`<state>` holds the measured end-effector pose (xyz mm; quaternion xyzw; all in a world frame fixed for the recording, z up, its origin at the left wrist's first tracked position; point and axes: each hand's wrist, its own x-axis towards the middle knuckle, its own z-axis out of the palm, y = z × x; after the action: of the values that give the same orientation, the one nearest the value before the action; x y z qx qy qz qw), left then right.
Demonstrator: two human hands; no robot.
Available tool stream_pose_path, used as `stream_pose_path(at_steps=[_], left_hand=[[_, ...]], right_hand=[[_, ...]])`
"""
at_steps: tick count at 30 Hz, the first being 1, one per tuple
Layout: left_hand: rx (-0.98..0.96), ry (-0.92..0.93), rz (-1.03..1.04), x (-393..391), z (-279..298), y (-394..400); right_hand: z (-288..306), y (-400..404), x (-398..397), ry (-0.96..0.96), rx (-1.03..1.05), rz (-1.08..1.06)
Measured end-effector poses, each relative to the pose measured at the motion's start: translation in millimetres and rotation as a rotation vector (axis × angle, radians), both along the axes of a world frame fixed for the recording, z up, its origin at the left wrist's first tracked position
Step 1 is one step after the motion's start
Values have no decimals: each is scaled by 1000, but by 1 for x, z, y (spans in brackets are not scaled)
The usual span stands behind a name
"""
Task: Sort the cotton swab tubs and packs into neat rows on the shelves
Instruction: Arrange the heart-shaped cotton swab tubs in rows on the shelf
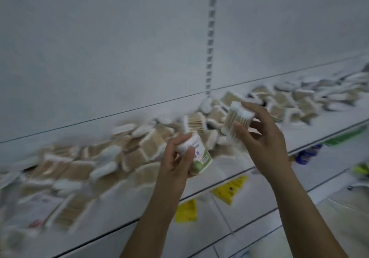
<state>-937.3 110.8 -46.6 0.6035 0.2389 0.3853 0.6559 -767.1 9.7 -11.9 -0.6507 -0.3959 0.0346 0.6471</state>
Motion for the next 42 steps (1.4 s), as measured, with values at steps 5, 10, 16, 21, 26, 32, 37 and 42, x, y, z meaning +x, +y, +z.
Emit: stream_pose_path(at_steps=[5, 10, 16, 21, 26, 32, 37, 42], left_hand=[[51, 67, -160, 89, -3, -65], [80, 107, -302, 176, -8, -115], [76, 68, -509, 286, -14, -169], [60, 42, -653, 385, -25, -208], [54, 28, -710, 489, -12, -234], [50, 43, -761, 597, 5, -252], [102, 65, -694, 676, -4, -276], [129, 48, -577, 758, -11, -302]], right_hand=[[-18, -88, 73, 22, -37, -181], [-26, -158, 134, -4, -76, -373], [-24, -229, 212, -23, -64, -555], [-26, -276, 293, -20, -75, -660], [-3, -304, 391, -64, -117, -712], [10, -336, 497, -52, -83, -777], [-10, -364, 581, 31, -98, -780], [-21, -388, 677, 52, -124, -727]])
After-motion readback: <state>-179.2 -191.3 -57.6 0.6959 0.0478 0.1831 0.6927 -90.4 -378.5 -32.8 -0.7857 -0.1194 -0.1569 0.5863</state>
